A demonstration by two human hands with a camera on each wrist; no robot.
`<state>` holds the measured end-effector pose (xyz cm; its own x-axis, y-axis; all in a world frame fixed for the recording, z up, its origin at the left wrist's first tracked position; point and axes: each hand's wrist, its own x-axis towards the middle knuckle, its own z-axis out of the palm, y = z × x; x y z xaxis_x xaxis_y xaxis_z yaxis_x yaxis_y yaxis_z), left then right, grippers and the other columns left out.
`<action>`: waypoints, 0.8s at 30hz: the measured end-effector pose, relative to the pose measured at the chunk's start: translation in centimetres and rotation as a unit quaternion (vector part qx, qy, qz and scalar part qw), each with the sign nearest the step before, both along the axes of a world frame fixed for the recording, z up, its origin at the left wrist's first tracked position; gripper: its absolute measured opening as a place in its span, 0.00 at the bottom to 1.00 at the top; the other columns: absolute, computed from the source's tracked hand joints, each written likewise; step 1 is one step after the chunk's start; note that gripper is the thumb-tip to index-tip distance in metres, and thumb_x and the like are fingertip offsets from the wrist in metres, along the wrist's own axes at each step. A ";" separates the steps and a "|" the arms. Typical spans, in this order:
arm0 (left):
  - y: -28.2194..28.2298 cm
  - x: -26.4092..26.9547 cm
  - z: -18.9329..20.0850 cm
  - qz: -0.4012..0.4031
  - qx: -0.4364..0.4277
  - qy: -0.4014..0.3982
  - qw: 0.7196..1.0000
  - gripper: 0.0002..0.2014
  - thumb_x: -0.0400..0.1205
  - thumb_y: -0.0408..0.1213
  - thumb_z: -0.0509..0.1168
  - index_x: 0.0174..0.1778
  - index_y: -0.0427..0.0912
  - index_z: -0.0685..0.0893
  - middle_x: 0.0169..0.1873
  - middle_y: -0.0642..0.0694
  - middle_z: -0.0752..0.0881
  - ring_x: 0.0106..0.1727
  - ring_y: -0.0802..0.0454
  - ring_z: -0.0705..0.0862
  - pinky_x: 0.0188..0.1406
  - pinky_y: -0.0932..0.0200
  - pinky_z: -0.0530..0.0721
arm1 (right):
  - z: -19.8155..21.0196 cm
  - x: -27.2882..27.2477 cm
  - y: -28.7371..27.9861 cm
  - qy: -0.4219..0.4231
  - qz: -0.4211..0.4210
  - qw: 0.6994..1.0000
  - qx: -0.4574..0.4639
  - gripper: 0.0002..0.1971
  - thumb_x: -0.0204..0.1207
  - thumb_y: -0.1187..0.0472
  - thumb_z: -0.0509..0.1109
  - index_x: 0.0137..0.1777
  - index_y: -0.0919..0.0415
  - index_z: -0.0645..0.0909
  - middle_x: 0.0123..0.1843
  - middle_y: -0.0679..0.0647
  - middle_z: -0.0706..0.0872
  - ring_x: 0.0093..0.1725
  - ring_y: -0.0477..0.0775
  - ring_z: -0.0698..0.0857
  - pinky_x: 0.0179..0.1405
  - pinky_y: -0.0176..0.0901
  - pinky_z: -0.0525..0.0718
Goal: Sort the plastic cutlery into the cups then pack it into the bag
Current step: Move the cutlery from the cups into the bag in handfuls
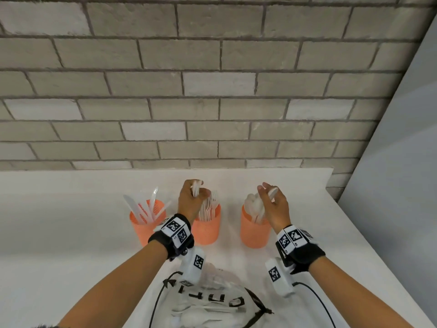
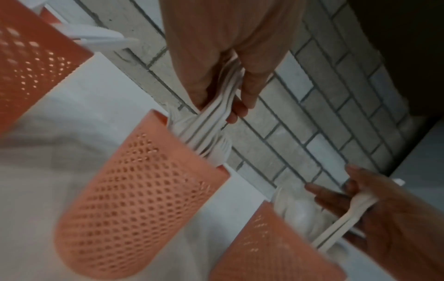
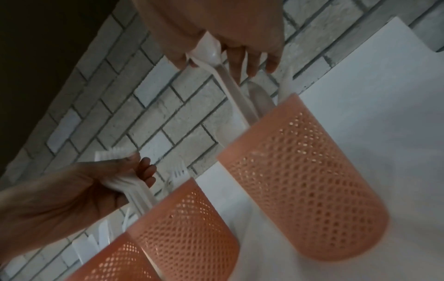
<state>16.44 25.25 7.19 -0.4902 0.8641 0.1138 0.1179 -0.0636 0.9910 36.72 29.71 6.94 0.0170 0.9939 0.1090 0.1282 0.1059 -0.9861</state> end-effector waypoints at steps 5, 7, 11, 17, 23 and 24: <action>0.2 0.4 -2.2 -0.019 -0.023 0.157 0.987 0.07 0.81 0.25 0.62 0.49 0.42 0.77 0.45 0.46 0.83 0.48 0.50 0.80 0.38 0.82 0.74 | -2.0 0.3 0.4 -0.114 0.018 0.992 0.054 0.12 0.79 0.67 0.64 0.62 0.59 0.75 0.68 0.53 0.79 0.69 0.56 0.77 0.61 0.36 0.68; 0.4 0.5 -2.4 -0.023 -0.025 0.218 0.975 0.09 0.81 0.22 0.58 0.51 0.36 0.81 0.51 0.41 0.84 0.52 0.51 0.79 0.45 0.79 0.71 | -2.2 0.3 0.5 -0.174 0.033 0.980 0.095 0.14 0.81 0.68 0.59 0.65 0.60 0.76 0.70 0.57 0.77 0.73 0.58 0.73 0.69 0.40 0.67; 0.8 0.6 -2.6 -0.031 -0.046 0.351 0.935 0.16 0.82 0.22 0.53 0.60 0.30 0.82 0.62 0.36 0.79 0.63 0.43 0.77 0.58 0.73 0.66 | -2.2 0.3 0.7 -0.319 0.049 0.938 0.128 0.20 0.85 0.56 0.50 0.69 0.59 0.76 0.79 0.59 0.68 0.82 0.58 0.59 0.83 0.54 0.48; 0.6 1.9 -2.7 -0.071 -0.135 0.452 0.879 0.24 0.88 0.39 0.49 0.78 0.31 0.61 0.80 0.38 0.60 0.82 0.44 0.58 0.82 0.55 0.55 | -1.6 -0.5 0.9 -0.476 0.040 0.873 0.097 0.25 0.85 0.46 0.46 0.79 0.52 0.64 0.85 0.57 0.54 0.84 0.57 0.47 0.80 0.60 0.37; 0.0 2.2 -0.9 -0.115 -0.228 0.442 0.860 0.30 0.87 0.50 0.44 0.83 0.41 0.46 0.84 0.42 0.47 0.84 0.47 0.43 0.83 0.49 0.42 | -1.1 0.0 2.2 -0.426 0.090 0.900 0.031 0.27 0.83 0.43 0.53 0.78 0.55 0.64 0.82 0.60 0.61 0.82 0.58 0.57 0.81 0.60 0.53; -0.2 2.2 -0.4 -0.114 -0.227 0.424 0.869 0.30 0.87 0.51 0.44 0.83 0.42 0.45 0.84 0.42 0.47 0.84 0.47 0.43 0.83 0.49 0.42 | -1.0 0.2 2.3 -0.411 0.086 0.906 0.048 0.26 0.83 0.44 0.54 0.77 0.55 0.66 0.81 0.60 0.64 0.82 0.58 0.59 0.81 0.60 0.53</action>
<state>18.59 25.05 6.76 -0.2066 0.9781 -0.0267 0.8542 0.1936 0.4825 36.88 32.01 5.93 -0.2643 0.9591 0.1011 0.7886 0.2753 -0.5498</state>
